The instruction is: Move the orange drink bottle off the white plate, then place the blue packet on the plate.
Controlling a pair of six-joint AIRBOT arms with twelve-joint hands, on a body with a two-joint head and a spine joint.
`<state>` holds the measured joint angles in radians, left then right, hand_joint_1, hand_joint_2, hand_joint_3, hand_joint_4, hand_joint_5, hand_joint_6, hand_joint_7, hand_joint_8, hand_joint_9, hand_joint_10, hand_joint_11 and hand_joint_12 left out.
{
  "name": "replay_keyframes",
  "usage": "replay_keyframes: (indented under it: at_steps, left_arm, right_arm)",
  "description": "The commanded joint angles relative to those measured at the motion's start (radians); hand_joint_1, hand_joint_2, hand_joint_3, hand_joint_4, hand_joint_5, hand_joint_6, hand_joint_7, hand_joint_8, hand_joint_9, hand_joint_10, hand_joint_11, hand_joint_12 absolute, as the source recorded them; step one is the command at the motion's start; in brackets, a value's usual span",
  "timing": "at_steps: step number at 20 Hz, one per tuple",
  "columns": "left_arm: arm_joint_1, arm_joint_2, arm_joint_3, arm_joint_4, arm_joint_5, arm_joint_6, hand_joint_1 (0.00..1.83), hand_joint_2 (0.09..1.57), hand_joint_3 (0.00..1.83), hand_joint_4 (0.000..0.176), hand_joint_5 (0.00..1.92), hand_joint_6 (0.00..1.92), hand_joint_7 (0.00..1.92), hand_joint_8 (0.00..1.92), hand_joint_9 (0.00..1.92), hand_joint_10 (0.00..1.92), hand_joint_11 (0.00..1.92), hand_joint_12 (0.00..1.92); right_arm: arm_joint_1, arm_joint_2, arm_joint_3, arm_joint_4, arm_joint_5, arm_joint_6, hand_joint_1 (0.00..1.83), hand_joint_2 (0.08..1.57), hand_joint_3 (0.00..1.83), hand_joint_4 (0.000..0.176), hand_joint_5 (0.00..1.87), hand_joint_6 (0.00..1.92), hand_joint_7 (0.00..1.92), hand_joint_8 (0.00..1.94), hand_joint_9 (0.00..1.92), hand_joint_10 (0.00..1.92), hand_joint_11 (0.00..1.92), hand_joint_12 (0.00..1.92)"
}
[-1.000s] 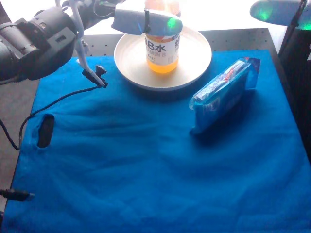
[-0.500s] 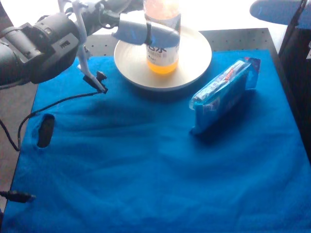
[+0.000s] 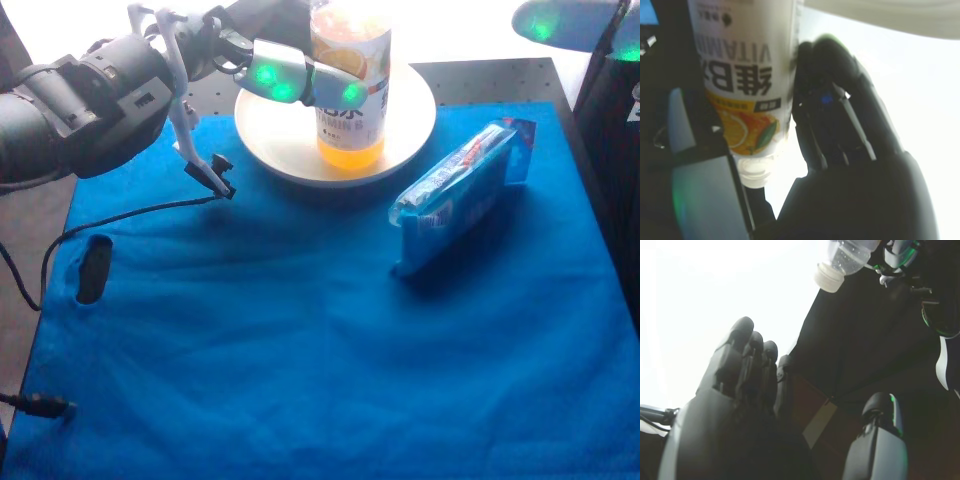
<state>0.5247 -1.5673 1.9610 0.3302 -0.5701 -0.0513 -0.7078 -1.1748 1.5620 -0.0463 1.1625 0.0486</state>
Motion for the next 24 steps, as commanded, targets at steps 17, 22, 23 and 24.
replay_keyframes:
  at_steps: [17,22,23,24]
  left_arm:
    - [-0.047,0.139,-0.1,-0.022,-0.258,-0.073,1.24,1.07,0.0,0.012,1.16,0.65,1.01,0.98,1.11,0.08,0.61,1.06]
    - [-0.049,0.234,-0.186,0.033,-0.305,-0.113,1.25,1.08,0.0,0.0,1.15,0.78,0.94,0.96,1.0,0.0,0.52,1.08]
    - [-0.049,0.247,-0.194,0.053,-0.319,-0.142,1.25,1.09,0.0,0.0,1.15,0.78,0.91,1.0,0.94,0.0,0.46,1.04]
    - [-0.047,0.259,-0.203,0.063,-0.327,-0.151,1.25,1.1,0.0,0.0,1.14,0.79,0.86,1.08,0.91,0.0,0.46,1.03]
  right_arm:
    - [0.018,-0.006,-0.001,0.042,0.113,0.008,0.74,0.83,0.01,0.088,0.41,0.0,0.35,0.0,0.31,0.0,0.24,0.4]
    - [0.017,-0.01,-0.002,0.043,0.112,0.008,0.75,0.85,0.01,0.103,0.4,0.0,0.35,0.0,0.28,0.0,0.22,0.39]
    - [0.017,-0.011,-0.002,0.044,0.112,0.008,0.74,0.84,0.0,0.106,0.4,0.0,0.34,0.0,0.28,0.0,0.22,0.39]
    - [0.017,-0.012,-0.002,0.046,0.112,0.008,0.75,0.86,0.01,0.088,0.4,0.0,0.35,0.0,0.28,0.0,0.24,0.4]
